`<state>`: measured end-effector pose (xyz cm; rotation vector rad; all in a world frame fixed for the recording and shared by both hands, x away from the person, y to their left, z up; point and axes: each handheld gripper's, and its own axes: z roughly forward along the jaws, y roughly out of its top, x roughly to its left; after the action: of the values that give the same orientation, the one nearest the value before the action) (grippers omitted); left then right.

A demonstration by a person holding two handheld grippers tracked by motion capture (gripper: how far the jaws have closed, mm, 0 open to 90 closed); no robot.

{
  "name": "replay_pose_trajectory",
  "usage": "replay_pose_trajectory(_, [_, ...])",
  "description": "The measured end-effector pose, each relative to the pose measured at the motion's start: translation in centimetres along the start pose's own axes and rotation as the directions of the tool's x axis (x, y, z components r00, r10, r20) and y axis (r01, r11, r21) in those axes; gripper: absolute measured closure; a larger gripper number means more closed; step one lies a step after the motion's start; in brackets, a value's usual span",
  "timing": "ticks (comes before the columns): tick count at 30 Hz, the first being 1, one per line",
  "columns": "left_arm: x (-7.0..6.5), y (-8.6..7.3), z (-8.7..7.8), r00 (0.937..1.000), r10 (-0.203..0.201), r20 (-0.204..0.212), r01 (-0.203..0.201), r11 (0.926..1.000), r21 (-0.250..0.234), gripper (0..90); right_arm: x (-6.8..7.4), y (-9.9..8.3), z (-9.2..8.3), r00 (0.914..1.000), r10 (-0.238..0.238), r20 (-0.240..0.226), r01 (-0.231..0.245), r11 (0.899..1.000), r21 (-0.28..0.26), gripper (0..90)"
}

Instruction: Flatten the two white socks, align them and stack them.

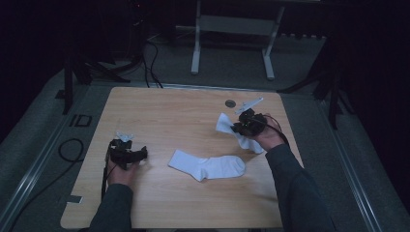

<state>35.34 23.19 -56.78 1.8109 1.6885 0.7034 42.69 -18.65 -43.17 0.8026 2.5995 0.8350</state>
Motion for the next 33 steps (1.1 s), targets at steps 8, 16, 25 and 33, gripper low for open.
replay_pose_trajectory(8, [0.0,0.0,0.0,1.0,0.002,0.0,-0.002,1.0,0.002,14.9,0.5,0.5,-2.4,0.9999,-0.014,0.006,0.014,0.999,-0.046,82.2])
replay_pose_trajectory(16, [0.0,0.0,0.0,1.0,0.002,0.001,-0.002,1.0,0.002,14.9,1.8,1.3,-4.5,0.9988,-0.049,-0.007,0.049,0.994,-0.102,82.1])
replay_pose_trajectory(25, [0.0,0.0,0.0,1.0,-0.002,0.001,0.002,1.0,0.002,14.9,3.4,1.5,-7.0,0.9965,-0.081,-0.021,0.076,0.983,-0.167,82.1])
replay_pose_trajectory(33, [0.0,0.0,0.0,1.0,0.002,0.001,-0.002,1.0,0.002,14.9,4.4,1.1,-8.6,0.995,-0.092,-0.04,0.082,0.977,-0.199,81.9])
